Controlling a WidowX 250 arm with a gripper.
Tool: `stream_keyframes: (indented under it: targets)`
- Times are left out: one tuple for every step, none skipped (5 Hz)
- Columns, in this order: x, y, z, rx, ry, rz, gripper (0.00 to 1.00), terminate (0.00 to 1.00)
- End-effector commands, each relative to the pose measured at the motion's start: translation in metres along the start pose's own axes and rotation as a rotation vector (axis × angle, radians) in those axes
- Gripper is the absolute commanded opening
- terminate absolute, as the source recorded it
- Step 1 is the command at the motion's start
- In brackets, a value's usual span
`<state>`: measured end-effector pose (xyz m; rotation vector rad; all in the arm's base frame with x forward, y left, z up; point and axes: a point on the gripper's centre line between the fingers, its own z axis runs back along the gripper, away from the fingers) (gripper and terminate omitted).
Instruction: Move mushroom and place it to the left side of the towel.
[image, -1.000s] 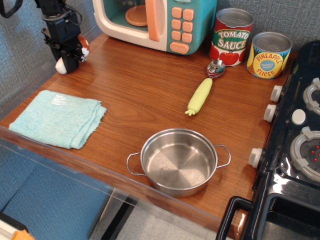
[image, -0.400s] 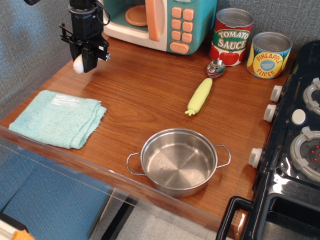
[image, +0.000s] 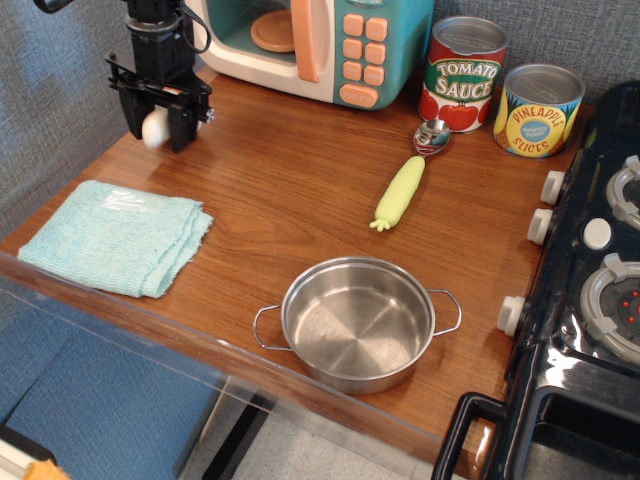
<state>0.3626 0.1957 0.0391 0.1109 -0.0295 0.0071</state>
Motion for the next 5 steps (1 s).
stream_keyframes:
  targets:
    - [0.006, -0.0041, 0.0896, -0.013, -0.216, -0.053, 1.0, 0.0]
    - [0.0005, -0.0081, 0.0965, -0.026, -0.209, -0.045, 1.0, 0.0]
    - [0.0005, -0.0081, 0.0965, -0.026, -0.209, -0.045, 1.0, 0.0]
    - [0.0005, -0.0081, 0.0965, -0.026, -0.209, -0.045, 1.0, 0.0]
    - [0.0005, -0.0081, 0.0965, -0.026, -0.209, -0.045, 1.0, 1.0]
